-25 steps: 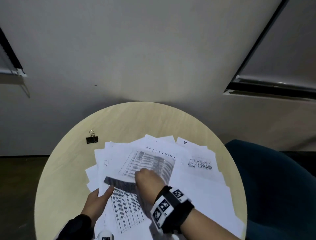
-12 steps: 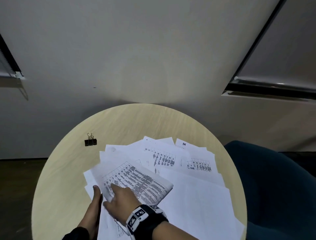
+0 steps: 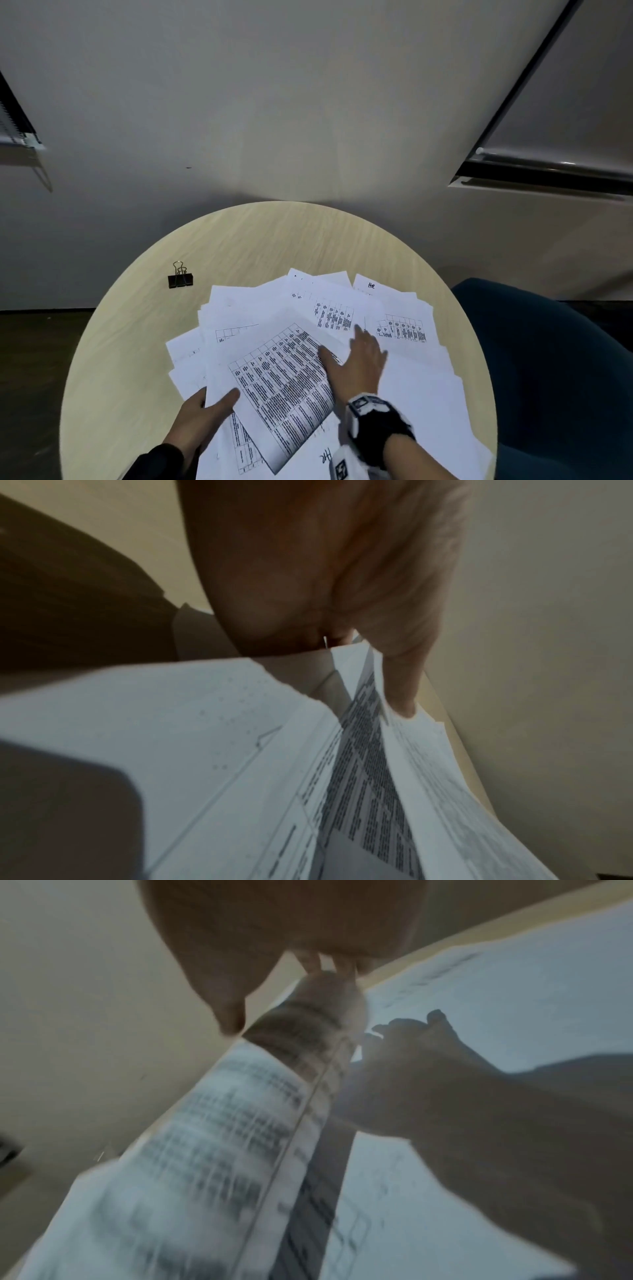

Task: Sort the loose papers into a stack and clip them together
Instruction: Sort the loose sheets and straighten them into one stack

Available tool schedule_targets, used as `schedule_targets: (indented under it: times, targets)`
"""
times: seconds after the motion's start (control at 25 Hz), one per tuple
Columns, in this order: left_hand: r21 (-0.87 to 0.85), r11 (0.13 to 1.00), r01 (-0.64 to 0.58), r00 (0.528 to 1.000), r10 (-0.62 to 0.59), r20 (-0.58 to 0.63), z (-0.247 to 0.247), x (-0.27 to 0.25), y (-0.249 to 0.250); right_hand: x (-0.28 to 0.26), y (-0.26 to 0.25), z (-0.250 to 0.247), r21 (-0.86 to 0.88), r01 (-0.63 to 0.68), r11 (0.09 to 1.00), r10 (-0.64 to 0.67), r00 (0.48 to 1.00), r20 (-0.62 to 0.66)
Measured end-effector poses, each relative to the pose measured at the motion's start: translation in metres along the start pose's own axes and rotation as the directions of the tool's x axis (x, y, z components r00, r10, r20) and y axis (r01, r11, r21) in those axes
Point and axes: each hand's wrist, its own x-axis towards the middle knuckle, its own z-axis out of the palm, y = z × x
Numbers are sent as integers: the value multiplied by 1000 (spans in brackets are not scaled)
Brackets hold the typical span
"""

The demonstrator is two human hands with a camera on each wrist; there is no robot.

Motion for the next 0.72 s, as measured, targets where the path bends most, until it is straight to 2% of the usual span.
schedule_targets:
  times: [0.04, 0.08, 0.16, 0.28, 0.4, 0.48, 0.56, 0.68, 0.72]
  targets:
    - [40, 999, 1, 1000, -2, 3, 1, 0, -1, 4, 11, -7, 53, -129, 990, 122, 986, 113]
    - [71, 997, 6, 1000, -6, -2, 0, 2, -4, 4, 18, -16, 130, -204, 970, 169, 957, 238]
    - [113, 994, 7, 999, -1, -47, 3, -1, -1, -1, 27, -29, 235, -174, 956, 70, 917, 393]
    - [145, 989, 5, 994, 12, -111, 6, -7, 4, -10, 22, -42, 315, -24, 949, -91, 934, 345]
    - [130, 991, 13, 994, 2, -111, 10, -12, 8, -10, 16, -47, 326, 72, 943, -168, 946, 277]
    - [102, 995, 21, 992, -8, -128, 12, -13, 10, -9, 15, -36, 290, 74, 954, -154, 952, 264]
    - [72, 997, 9, 993, 0, -117, 7, -8, 6, -11, 12, -21, 260, 7, 965, -86, 952, 294]
    - [139, 990, -28, 995, 41, -88, 7, -6, -1, -15, 11, -2, 140, 23, 990, -83, 896, 436]
    - [178, 983, -47, 995, 63, -83, 7, -7, -2, -13, 12, -1, 139, 21, 990, -81, 894, 440]
